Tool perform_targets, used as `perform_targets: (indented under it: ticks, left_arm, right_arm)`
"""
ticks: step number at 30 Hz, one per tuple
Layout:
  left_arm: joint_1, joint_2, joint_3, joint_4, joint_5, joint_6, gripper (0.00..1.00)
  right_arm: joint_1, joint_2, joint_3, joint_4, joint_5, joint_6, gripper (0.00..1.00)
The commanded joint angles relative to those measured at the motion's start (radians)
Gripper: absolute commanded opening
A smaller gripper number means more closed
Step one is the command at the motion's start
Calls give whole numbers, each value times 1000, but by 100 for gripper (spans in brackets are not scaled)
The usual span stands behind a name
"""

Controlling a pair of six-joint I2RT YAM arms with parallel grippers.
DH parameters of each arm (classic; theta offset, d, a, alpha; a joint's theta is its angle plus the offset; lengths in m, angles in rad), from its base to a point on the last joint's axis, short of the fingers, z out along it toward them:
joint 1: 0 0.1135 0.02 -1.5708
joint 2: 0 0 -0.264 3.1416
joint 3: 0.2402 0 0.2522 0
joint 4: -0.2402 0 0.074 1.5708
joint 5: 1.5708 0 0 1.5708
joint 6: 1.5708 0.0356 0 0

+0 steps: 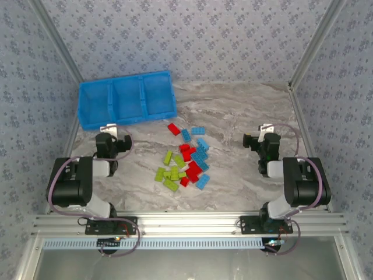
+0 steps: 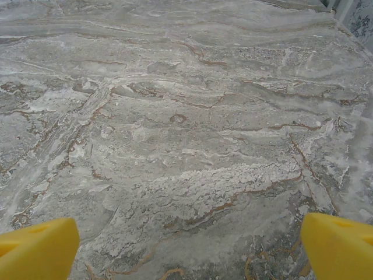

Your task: Sort the legos into containers by color

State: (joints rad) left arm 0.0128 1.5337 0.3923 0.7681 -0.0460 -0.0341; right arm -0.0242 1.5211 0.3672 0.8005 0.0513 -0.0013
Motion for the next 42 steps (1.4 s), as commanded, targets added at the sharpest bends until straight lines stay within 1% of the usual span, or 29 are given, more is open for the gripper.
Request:
perform_targets:
  ticks: [1, 16, 20, 22, 24, 25, 26, 27, 29, 31, 32, 33, 34, 36, 37, 39, 42]
  left_arm:
    - [0, 1, 23, 42, -7, 8, 99]
    - [0, 1, 22, 42, -6, 8, 99]
    - [1, 0, 23, 43, -6, 9, 99]
    - [-1, -2, 17, 49, -10, 11, 99]
    - [-15, -34, 13, 34, -31, 21, 99]
    - [-27, -57, 11, 20, -52, 28, 99]
    - [-44, -94, 8, -5, -88, 39, 99]
    - [-68, -139, 7, -48, -131, 50, 99]
    - [-104, -238, 23, -169, -202, 38, 99]
    - [-138, -346, 84, -370, -264, -17, 99]
    - [-158, -395, 130, -507, -289, -77, 99]
    - [-177, -436, 176, -629, -295, -141, 99]
    - [-200, -462, 213, -724, -291, -200, 99]
    - [-259, -497, 301, -948, -241, -345, 99]
    - [-290, -497, 340, -1023, -209, -400, 99]
    - [-375, -475, 400, -1150, -148, -504, 99]
    - [-503, -411, 441, -1214, -39, -566, 98]
  right_arm:
    - [-8, 0, 24, 2, -11, -16, 100]
    - [-9, -1, 24, 2, -13, -14, 100]
    - [-16, -11, 26, -8, -43, -16, 100]
    - [-2, -81, 35, -79, 3, -18, 100]
    - [25, -229, 62, -266, 81, 14, 100]
    - [31, -296, 76, -351, 110, 64, 100]
    - [33, -368, 99, -473, 124, 137, 100]
    - [36, -441, 137, -623, 135, 228, 100]
    - [41, -519, 235, -924, 115, 412, 100]
    - [57, -550, 314, -1116, -13, 484, 100]
    - [80, -558, 342, -1185, -77, 507, 99]
    - [119, -560, 363, -1234, -135, 521, 98]
    - [163, -557, 381, -1273, -164, 529, 98]
    - [291, -533, 426, -1350, -173, 546, 98]
    - [349, -516, 446, -1372, -170, 556, 98]
    - [465, -465, 490, -1391, -182, 580, 98]
    - [627, -385, 547, -1390, -172, 601, 98]
